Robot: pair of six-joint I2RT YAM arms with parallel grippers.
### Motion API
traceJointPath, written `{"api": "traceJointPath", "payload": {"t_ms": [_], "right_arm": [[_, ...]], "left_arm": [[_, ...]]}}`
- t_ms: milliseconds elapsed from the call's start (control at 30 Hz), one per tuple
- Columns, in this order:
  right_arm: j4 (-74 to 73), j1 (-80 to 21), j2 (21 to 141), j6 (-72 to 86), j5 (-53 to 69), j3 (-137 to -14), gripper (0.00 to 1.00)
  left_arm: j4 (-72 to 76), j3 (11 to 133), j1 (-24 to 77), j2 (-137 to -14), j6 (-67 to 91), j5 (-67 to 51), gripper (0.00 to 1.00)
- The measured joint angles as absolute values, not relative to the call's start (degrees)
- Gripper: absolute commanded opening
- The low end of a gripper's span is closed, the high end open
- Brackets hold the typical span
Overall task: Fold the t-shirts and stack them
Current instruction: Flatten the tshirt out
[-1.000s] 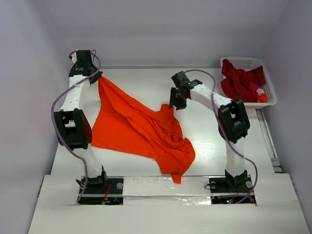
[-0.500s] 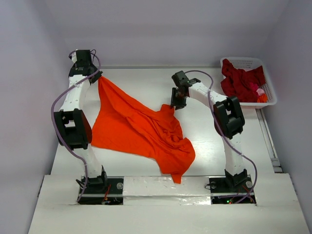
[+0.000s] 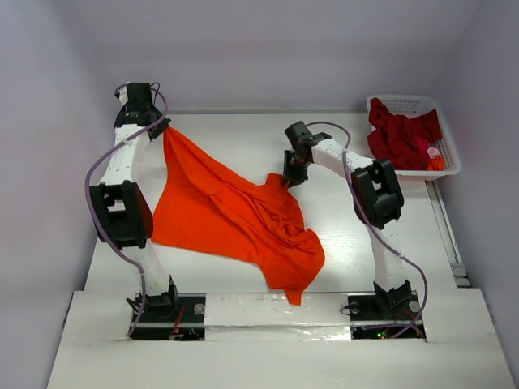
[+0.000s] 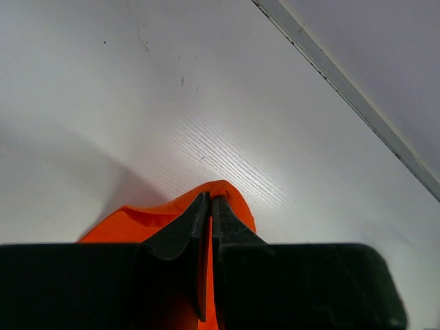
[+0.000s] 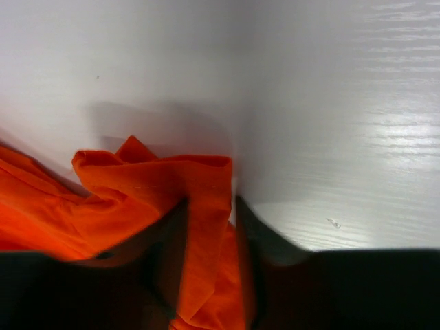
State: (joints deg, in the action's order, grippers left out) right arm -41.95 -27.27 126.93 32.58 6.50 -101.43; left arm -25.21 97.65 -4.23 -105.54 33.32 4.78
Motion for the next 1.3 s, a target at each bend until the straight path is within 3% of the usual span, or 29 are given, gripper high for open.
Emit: {"api": "traceJointPath", "payload": {"t_ms": [67,100,433,700,867,1300], "right_arm": [[-41.91,-27.22,127.24,32.4,7.07,-101.43,0.14],[-41.89,-27.22,127.52,32.27,7.51,-101.43,0.0],[-43.18,-26.96,127.83,31.38,7.9,-102.61,0.0],[-49.69,-26.65,127.85,28.67,6.59,-121.34,0.0],[-51.11,-27.94,125.62,26.89,7.07,-124.22,0.0],[-47.22,-46.17,117.62,25.61,13.19,-97.91,0.0]], "left_arm": [[-25.21,97.65,-4.23,-105.54,33.32,4.78,0.0],[-25.21,97.65,-4.23,-105.54,33.32,4.78,0.0],[-25.23,97.67,-4.23,-105.54,33.3,4.8,0.0],[-25.61,98.54,-4.23,-105.56,33.3,4.8,0.0],[-25.63,99.18,-4.23,-105.56,33.3,4.8,0.0],[-26.55,100.42,-4.23,-105.6,33.3,4.86,0.0]]}}
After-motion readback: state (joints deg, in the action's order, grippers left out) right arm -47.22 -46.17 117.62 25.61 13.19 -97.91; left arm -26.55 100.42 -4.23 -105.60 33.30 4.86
